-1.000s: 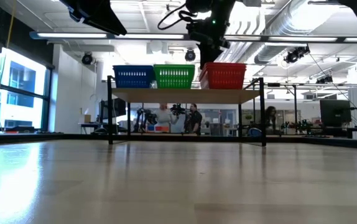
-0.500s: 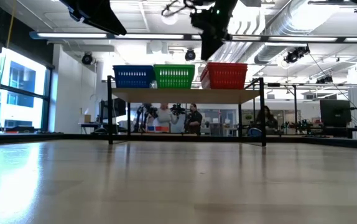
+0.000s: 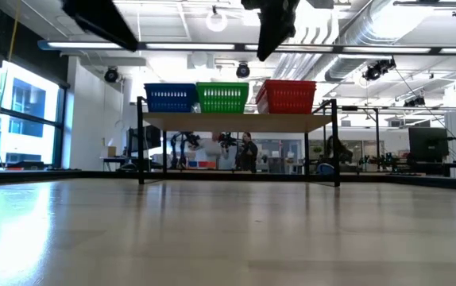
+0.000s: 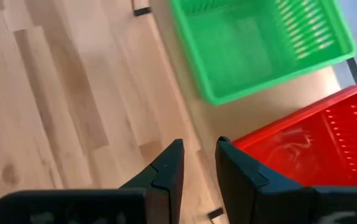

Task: Stack baskets on shelf by color
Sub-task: Stack the green bin on top of the green bin on the shelf

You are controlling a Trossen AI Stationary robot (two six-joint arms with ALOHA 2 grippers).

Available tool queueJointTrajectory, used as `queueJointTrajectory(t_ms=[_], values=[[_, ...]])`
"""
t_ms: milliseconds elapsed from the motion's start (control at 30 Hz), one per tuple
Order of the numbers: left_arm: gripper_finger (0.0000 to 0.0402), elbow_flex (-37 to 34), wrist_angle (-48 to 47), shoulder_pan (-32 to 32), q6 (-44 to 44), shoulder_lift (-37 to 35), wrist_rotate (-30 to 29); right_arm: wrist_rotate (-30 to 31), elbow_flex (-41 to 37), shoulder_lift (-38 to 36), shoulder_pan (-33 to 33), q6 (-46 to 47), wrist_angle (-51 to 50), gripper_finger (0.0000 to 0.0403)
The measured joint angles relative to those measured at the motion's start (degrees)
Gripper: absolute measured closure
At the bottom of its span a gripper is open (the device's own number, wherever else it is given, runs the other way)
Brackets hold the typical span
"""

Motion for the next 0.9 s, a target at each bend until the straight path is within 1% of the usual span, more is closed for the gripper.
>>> queueJointTrajectory(t_ms=[100, 200, 267, 367, 433, 533, 667, 800, 900], values=[[0.0202, 1.24, -5.27, -1.4, -3.35, 0.0, 5.25, 1.06, 0.0, 0.01, 2.13, 1.29, -2.04, 0.0325], [0.0202, 1.6, -8.54, -3.53, -5.05, 0.0, 9.09, 3.74, -0.82, -0.11, 4.31, 3.08, -2.29, 0.0325], [0.0202, 1.62, -10.26, -5.09, -5.2, 0.0, 10.82, 4.9, -2.74, -0.78, 5.51, 4.39, -2.4, 0.0325], [0.0202, 1.62, -13.04, -7.42, -6.35, -0.01, 14.75, 5.03, -6.54, -1.98, 7.07, 6.43, -1.73, 0.0325], [0.0202, 1.62, -14.73, -8.92, -8.4, -0.02, 17.73, 4.99, -9.9, -2.8, 7.94, 7.47, 0.8, 0.0325], [0.0202, 1.53, -16.1, -11.43, -14.05, -0.04, 20.39, 4.94, -14.34, -4.12, 9.13, 9.41, 4.09, 0.0325], [0.0202, 1.53, -17.05, -15.61, -23.87, -0.04, 23.88, 4.99, -18.72, -5.41, 10.56, 13.12, 6.87, 0.0325], [0.0202, 1.51, -17.36, -19.45, -34.34, -0.04, 25.37, 4.99, -21.14, -5.49, 12.08, 14.99, 8.95, 0.0325], [0.0202, 1.49, -17.55, -21.53, -40.33, -0.04, 26.07, 4.77, -22.53, -5.53, 13.3, 16.08, 10.85, 0.0325]])
